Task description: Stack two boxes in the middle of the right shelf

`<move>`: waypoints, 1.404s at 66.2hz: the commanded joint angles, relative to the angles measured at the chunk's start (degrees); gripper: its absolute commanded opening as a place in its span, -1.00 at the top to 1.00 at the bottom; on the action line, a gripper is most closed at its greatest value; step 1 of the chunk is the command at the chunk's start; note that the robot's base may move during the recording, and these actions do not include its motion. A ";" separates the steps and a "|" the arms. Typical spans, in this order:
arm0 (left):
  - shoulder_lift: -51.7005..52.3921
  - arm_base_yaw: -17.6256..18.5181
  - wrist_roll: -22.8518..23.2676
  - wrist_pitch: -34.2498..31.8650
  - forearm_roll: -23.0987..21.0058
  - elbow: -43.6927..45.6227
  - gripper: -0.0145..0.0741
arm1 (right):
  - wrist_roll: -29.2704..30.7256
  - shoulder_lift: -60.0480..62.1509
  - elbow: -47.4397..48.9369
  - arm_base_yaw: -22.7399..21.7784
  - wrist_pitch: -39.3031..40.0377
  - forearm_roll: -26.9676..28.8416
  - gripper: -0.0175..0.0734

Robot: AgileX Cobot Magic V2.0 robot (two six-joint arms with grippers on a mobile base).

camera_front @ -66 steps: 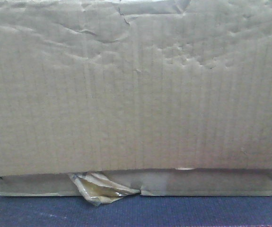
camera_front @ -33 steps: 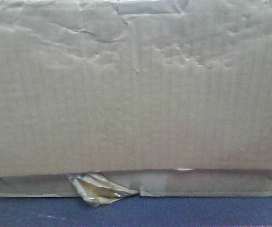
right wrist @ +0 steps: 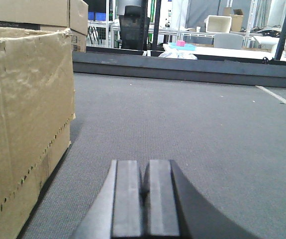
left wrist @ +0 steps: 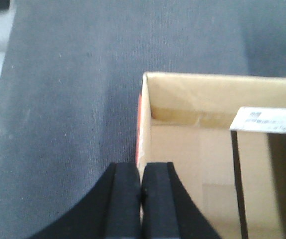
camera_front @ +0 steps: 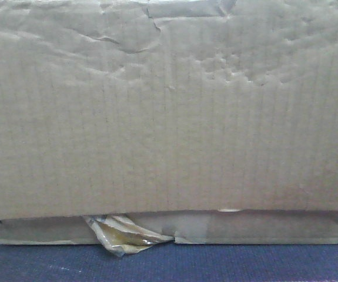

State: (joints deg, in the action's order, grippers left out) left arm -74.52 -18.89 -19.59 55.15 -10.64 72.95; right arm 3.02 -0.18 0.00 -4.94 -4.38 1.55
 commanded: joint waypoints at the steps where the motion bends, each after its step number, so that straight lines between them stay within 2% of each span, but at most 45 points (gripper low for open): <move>1: -1.15 -0.15 -0.39 0.27 0.05 0.41 0.25 | 0.07 0.18 0.00 -0.22 1.38 0.24 0.97; 5: -2.29 -0.05 -1.19 0.53 0.05 0.41 0.00 | 0.07 0.18 0.00 -0.22 1.38 0.24 0.97; 10: -4.34 -0.05 -1.46 0.78 0.05 0.41 -0.18 | 0.07 0.18 0.00 -0.22 1.38 0.24 0.97; 19: -8.30 -0.05 -1.59 1.49 -0.32 0.41 -0.21 | 0.07 0.18 0.00 -0.22 1.38 0.24 0.97; 24: -10.46 -0.05 -3.67 1.25 -0.81 0.41 -0.20 | 0.07 0.18 0.00 -0.22 1.38 0.24 0.97; 38: -13.89 -0.05 -3.97 -0.25 -1.60 0.41 0.03 | 0.07 0.18 0.00 -0.22 1.38 0.24 0.97; 49: -14.23 -0.05 -3.97 -0.96 -1.60 0.41 0.57 | 0.07 0.18 0.00 -0.22 1.38 0.24 0.97; 54: -14.23 -0.05 -3.97 -1.22 -1.60 0.41 0.91 | 0.07 0.18 0.00 -0.22 1.38 0.24 0.97; 63: -13.75 -0.05 -3.76 -0.93 -1.73 1.27 0.92 | 0.07 0.18 0.00 -0.22 1.38 0.24 0.97; 69: -12.50 -0.70 -1.89 -0.49 -1.24 3.29 0.92 | 0.07 0.18 0.00 -0.22 1.38 0.24 0.97; 78: -9.45 -2.01 4.44 -0.49 4.05 9.63 0.92 | 0.07 0.18 0.00 -0.22 1.38 0.24 0.97; 86: -7.39 -2.70 12.95 0.19 7.92 17.05 0.92 | 0.07 0.18 0.00 -0.22 1.38 0.24 0.97; 93: -6.39 -2.26 15.40 1.75 8.44 24.59 0.92 | 0.07 0.18 0.00 -0.22 1.38 0.24 0.97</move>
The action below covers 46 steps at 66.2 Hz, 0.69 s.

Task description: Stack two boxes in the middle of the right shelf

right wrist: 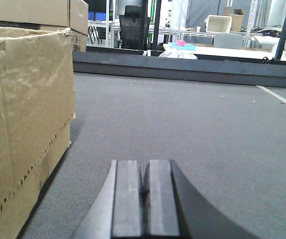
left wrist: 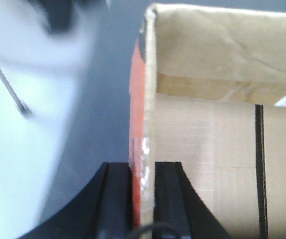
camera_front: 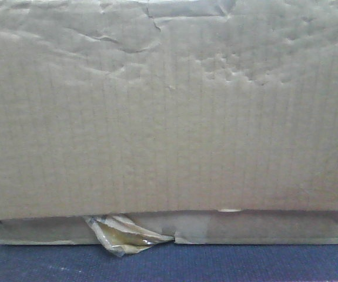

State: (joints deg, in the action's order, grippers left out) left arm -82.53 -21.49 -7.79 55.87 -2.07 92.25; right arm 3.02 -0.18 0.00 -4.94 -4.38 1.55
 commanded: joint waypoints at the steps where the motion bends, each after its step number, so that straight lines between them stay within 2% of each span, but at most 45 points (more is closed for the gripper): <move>1: 1.62 0.54 4.01 1.32 -0.12 6.28 0.92 | 0.07 0.18 0.00 -0.22 1.38 0.24 0.97; 10: 1.71 4.19 7.28 6.03 0.15 16.02 0.92 | 0.07 0.18 0.00 -0.22 1.38 0.24 0.97; 14: 1.71 7.44 10.87 7.48 1.57 19.91 0.92 | 0.07 0.18 0.00 -0.22 1.38 0.24 0.97; 20: 1.71 14.99 17.69 9.12 6.89 24.72 0.92 | 0.07 0.18 0.00 -0.22 1.38 0.24 0.97; 28: 1.71 25.10 25.58 10.53 15.03 26.31 0.92 | 0.07 0.18 0.00 -0.22 1.38 0.24 0.97; 36: 0.23 37.45 37.42 14.09 22.43 26.21 0.92 | 0.07 0.18 0.00 -0.22 1.38 0.24 0.97; 46: -3.18 49.63 42.89 14.09 28.24 26.09 0.92 | 0.07 0.18 0.00 -0.22 1.38 0.24 0.97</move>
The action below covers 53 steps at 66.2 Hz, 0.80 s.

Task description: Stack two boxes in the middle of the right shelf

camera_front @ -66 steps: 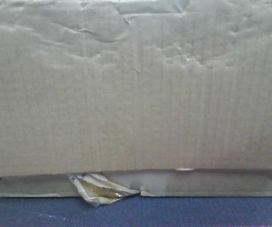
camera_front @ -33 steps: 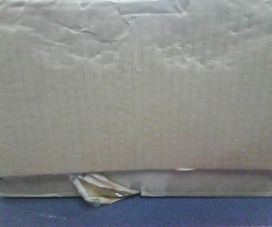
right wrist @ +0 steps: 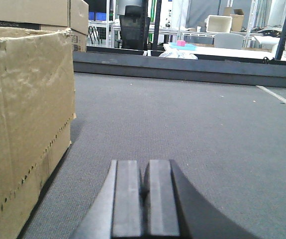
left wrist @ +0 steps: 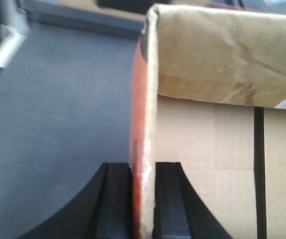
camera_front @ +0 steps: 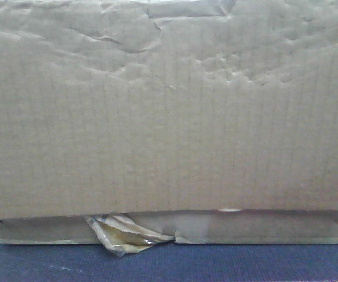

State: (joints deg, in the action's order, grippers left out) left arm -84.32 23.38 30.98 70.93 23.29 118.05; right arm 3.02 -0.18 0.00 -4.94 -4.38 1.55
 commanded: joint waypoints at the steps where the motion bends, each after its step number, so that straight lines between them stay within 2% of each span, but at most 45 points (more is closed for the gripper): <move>1: -1.88 5.53 4.26 -0.97 2.97 0.30 0.92 | 0.07 0.18 0.00 -0.22 1.38 0.24 0.97; 5: -3.33 8.93 4.62 -0.97 2.97 0.30 0.92 | 0.07 0.18 0.00 -0.22 1.38 0.24 0.97; 13: -6.29 11.91 5.15 -0.97 4.14 0.19 0.92 | 0.07 0.18 0.00 -0.22 1.38 0.24 0.97; 25: -8.81 11.89 6.75 -0.97 1.63 -2.90 0.92 | 0.07 0.18 0.00 -0.22 1.38 0.24 0.97; 30: -8.95 11.89 6.99 -0.97 -0.69 -6.38 0.92 | 0.07 0.18 0.00 -0.22 1.38 0.24 0.97; 37: -8.95 11.89 8.93 -1.16 -1.31 -12.15 0.92 | 0.07 0.18 0.00 -0.22 1.38 0.24 0.97; 44: -8.95 11.89 11.17 -3.64 -2.01 -17.09 0.92 | 0.07 0.18 0.00 -0.22 1.38 0.24 0.97; 53: -9.04 11.89 11.63 -9.03 -4.35 -22.27 0.92 | 0.07 0.18 0.00 -0.22 1.38 0.24 0.97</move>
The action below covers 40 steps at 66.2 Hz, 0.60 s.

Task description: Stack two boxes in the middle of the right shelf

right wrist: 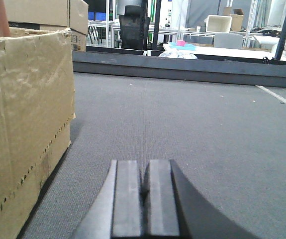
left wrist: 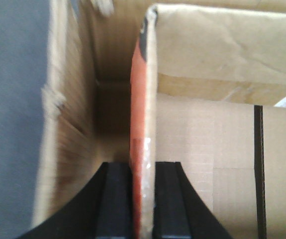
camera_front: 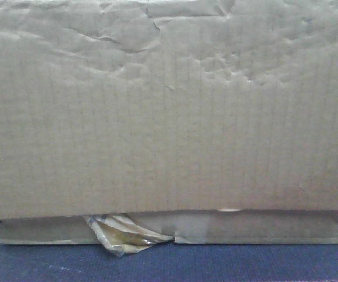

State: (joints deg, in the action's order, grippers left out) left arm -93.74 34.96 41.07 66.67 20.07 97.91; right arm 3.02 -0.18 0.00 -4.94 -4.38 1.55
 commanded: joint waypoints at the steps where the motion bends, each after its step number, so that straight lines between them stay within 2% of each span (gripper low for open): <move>1: 0.39 0.32 1.67 -5.09 -1.13 -2.85 0.92 | 0.07 0.18 0.00 -0.22 1.38 0.24 0.97; 13: 0.13 0.32 2.62 -7.33 -1.13 -6.97 0.92 | 0.07 0.18 0.00 -0.22 1.38 0.24 0.97; 35: -0.33 0.32 2.62 -7.94 -0.90 -7.10 0.92 | 0.07 0.18 0.00 -0.22 1.38 0.24 0.97; 40: -0.33 0.32 2.62 -7.94 -1.07 -7.10 0.82 | 0.07 0.18 0.00 -0.22 1.38 0.24 0.97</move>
State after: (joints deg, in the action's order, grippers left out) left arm -94.40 34.96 43.05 60.11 19.09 90.66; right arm 3.02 -0.18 0.00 -4.94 -4.38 1.55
